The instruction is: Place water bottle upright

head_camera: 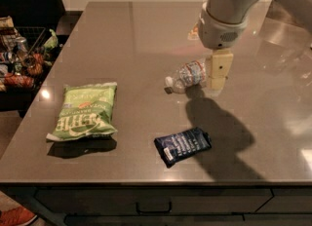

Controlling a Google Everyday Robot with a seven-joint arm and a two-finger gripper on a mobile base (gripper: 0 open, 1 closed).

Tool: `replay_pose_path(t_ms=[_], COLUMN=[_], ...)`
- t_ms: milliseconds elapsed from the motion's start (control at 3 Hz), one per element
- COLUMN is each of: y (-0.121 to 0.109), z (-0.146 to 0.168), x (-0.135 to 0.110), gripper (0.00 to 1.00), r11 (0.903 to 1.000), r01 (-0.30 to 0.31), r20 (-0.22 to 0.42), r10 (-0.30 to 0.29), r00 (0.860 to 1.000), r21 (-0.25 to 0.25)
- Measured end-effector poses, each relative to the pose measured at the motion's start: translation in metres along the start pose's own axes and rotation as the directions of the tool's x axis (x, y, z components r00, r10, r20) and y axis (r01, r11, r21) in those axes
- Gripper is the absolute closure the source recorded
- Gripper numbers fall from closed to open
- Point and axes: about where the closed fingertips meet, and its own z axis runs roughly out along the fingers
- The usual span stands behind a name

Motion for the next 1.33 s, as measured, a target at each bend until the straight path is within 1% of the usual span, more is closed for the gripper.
replay_pose_path(t_ms=[333,667,1000,1333], y=[-0.019,-0.025,-0.03,-0.033], z=[0.037,0.06,0.075,0.085], x=[-0.002,-0.006,-0.008,-0.01], gripper=[0.0,0.0,0.0,0.15], r11=[0.9968,0.9918,0.987,0.9845], r01=[0.051,0.08,0.091,0.088], r20=[0.022,0.024,0.027,0.023], r10=[-0.05,-0.078,-0.088,-0.086], r00=[0.999,0.997,0.996,0.996], r21=[-0.061,-0.1,-0.133,-0.152])
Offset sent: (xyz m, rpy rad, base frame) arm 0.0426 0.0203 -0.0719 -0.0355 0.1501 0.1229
